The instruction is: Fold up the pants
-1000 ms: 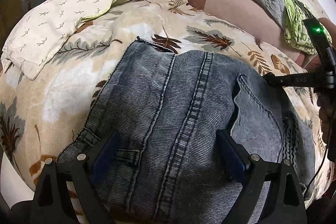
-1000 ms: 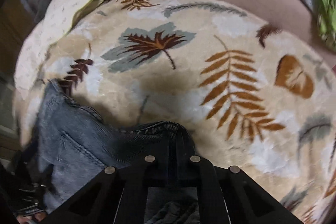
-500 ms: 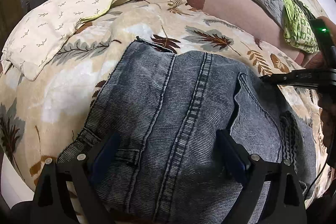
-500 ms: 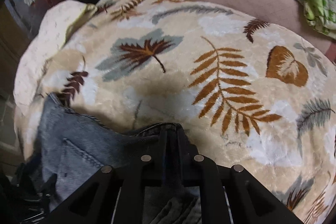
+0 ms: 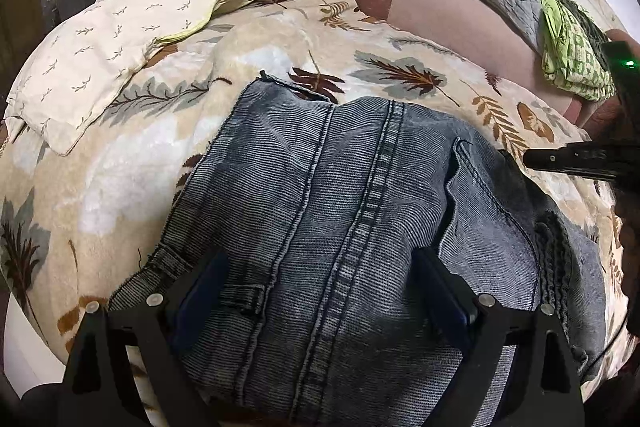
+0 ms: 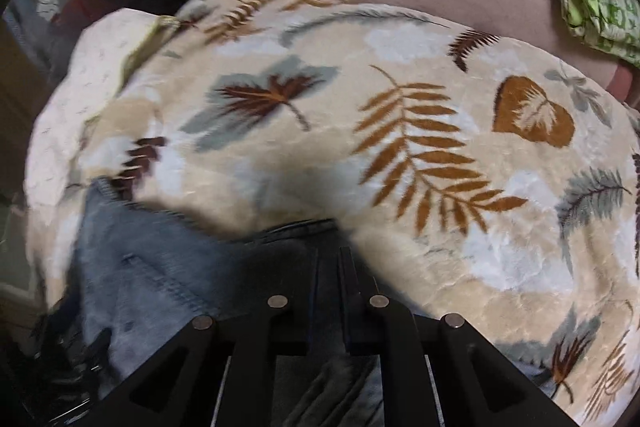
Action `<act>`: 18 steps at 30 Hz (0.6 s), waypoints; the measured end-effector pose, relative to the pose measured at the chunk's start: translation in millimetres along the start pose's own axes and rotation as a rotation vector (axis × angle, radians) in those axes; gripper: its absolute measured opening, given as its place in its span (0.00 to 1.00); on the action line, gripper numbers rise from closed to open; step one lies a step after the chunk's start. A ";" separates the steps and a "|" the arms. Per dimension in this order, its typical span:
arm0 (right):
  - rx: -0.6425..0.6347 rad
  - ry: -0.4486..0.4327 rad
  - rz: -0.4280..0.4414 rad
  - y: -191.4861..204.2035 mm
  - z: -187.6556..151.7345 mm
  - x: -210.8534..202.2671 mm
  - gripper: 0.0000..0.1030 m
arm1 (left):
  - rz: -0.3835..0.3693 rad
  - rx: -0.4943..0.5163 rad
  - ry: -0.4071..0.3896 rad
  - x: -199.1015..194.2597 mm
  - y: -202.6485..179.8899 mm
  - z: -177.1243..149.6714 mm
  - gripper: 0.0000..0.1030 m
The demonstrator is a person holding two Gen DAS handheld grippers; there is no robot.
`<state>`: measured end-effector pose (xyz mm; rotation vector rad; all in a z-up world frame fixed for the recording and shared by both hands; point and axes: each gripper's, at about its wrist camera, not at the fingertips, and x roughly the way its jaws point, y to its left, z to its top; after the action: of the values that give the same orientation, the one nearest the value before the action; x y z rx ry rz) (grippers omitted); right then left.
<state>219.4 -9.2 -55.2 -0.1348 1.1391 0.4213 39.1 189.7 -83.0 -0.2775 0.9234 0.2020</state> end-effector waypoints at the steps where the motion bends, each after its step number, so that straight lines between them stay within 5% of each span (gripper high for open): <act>1: -0.008 0.008 0.016 2.8 -1.7 1.0 0.11 | 0.002 0.001 0.000 0.0 -0.3 -0.1 0.91; 5: -0.005 0.117 -0.014 -5.4 -6.9 35.2 0.11 | -0.002 0.005 -0.002 0.2 -0.1 -0.1 0.91; 8: 0.146 0.081 0.018 -29.9 -3.6 31.7 0.12 | -0.004 0.009 -0.005 -0.6 -0.3 -0.9 0.91; 13: 0.078 0.050 0.051 -16.0 -12.9 8.6 0.12 | 0.009 0.006 -0.007 -0.1 -1.2 -0.8 0.91; 18: 0.117 0.116 0.047 -26.1 -16.7 35.4 0.14 | 0.020 0.011 -0.011 -0.1 -3.6 -1.7 0.91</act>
<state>227.8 -29.2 -97.0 -0.0301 1.2802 0.3911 38.8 185.7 -83.3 -0.2573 0.9159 0.2167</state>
